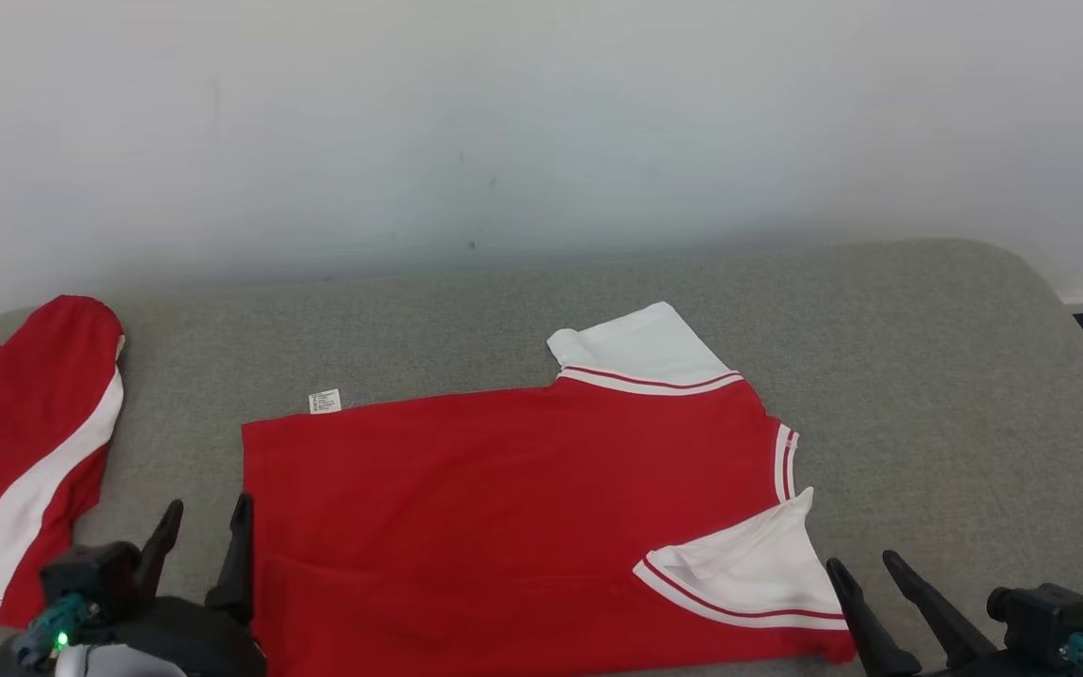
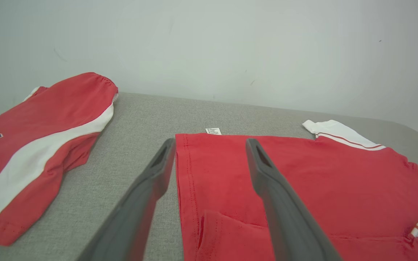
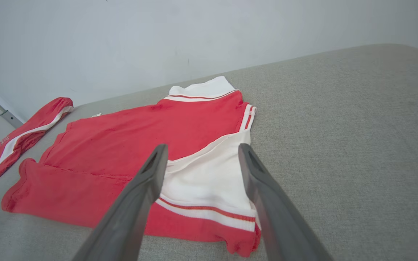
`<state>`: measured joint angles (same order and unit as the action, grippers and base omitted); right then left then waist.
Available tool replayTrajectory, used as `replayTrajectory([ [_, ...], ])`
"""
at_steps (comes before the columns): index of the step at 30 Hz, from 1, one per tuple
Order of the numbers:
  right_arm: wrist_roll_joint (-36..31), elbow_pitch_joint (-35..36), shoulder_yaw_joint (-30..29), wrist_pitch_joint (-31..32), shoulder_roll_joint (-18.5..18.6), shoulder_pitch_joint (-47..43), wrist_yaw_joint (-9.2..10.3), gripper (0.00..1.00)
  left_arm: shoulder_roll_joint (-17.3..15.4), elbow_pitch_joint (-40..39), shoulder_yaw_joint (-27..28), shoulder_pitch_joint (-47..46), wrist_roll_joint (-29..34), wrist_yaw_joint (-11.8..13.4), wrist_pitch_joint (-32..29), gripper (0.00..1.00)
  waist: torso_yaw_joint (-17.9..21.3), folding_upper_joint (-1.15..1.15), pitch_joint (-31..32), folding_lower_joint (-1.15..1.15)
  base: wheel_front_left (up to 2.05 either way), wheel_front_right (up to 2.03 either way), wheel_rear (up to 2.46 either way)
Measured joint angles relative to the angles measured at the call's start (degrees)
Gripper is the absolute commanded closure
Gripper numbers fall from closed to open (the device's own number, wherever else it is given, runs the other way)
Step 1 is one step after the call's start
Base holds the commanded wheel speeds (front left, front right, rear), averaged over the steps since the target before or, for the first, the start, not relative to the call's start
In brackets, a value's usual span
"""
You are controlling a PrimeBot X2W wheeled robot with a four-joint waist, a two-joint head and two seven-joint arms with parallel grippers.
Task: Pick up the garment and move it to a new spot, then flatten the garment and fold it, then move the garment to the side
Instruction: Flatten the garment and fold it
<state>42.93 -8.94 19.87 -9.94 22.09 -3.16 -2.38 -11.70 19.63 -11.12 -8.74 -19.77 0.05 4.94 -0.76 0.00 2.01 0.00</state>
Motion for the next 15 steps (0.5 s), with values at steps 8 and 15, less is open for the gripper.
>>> replayTrajectory([
  [8,-1.9,4.9,-0.5,-1.3,0.4,0.1,0.97,0.0,-2.0,2.3,1.4,-6.9,0.0,0.0,-2.2,0.0,1.8,0.0,-2.8,0.0,0.0,0.0,0.0],
  [15,-3.3,7.9,-0.5,-1.4,1.0,1.4,1.96,0.0,-4.6,8.9,1.5,-14.9,0.0,-1.7,-6.2,0.0,3.4,0.0,-6.5,0.01,0.0,0.0,0.0],
])
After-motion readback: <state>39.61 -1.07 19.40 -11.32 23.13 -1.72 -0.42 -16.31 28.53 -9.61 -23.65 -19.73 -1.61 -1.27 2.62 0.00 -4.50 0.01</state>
